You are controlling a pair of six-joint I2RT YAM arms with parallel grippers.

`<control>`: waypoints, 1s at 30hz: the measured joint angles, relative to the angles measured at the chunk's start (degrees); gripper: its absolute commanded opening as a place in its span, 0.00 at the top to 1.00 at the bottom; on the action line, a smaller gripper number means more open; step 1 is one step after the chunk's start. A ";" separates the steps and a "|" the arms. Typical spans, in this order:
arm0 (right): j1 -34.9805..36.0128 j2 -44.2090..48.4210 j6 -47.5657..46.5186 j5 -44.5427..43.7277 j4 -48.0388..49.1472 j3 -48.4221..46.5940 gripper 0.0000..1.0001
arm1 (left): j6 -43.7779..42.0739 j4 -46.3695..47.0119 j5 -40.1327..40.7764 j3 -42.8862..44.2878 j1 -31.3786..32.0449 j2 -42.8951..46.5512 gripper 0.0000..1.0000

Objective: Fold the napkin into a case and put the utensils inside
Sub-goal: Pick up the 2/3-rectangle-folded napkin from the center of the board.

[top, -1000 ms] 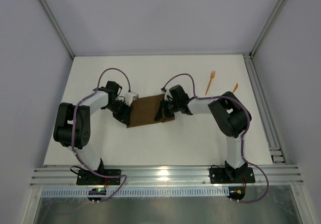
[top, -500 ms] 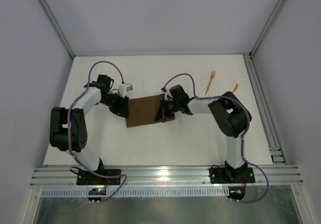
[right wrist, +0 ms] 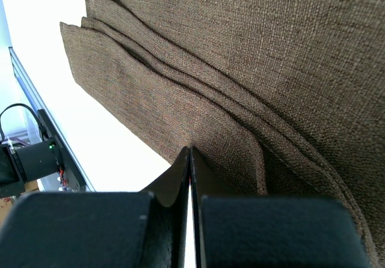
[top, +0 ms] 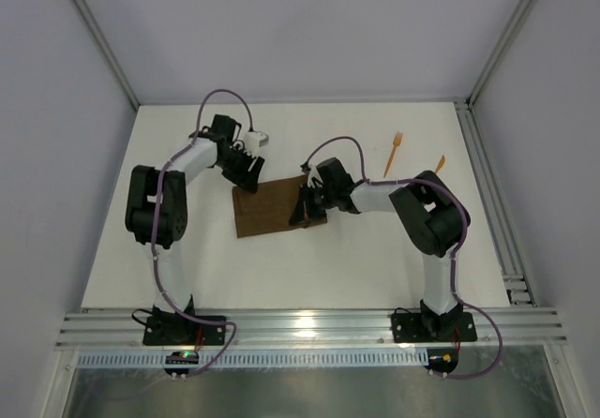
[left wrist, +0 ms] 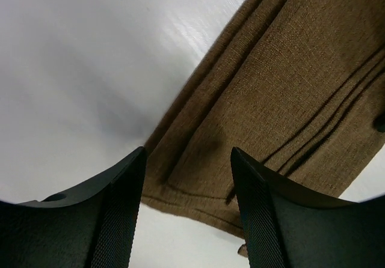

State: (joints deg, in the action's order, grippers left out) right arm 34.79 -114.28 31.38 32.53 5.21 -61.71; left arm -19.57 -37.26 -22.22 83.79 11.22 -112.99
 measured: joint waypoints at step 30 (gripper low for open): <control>-0.09 0.28 -0.48 -0.44 -0.55 -0.11 0.97 | -9.20 4.37 12.81 -16.13 13.35 17.20 0.98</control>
State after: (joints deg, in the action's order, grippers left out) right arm 34.70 -113.99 30.89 32.10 4.67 -61.82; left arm -28.77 -32.88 -9.41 67.66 24.58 -95.79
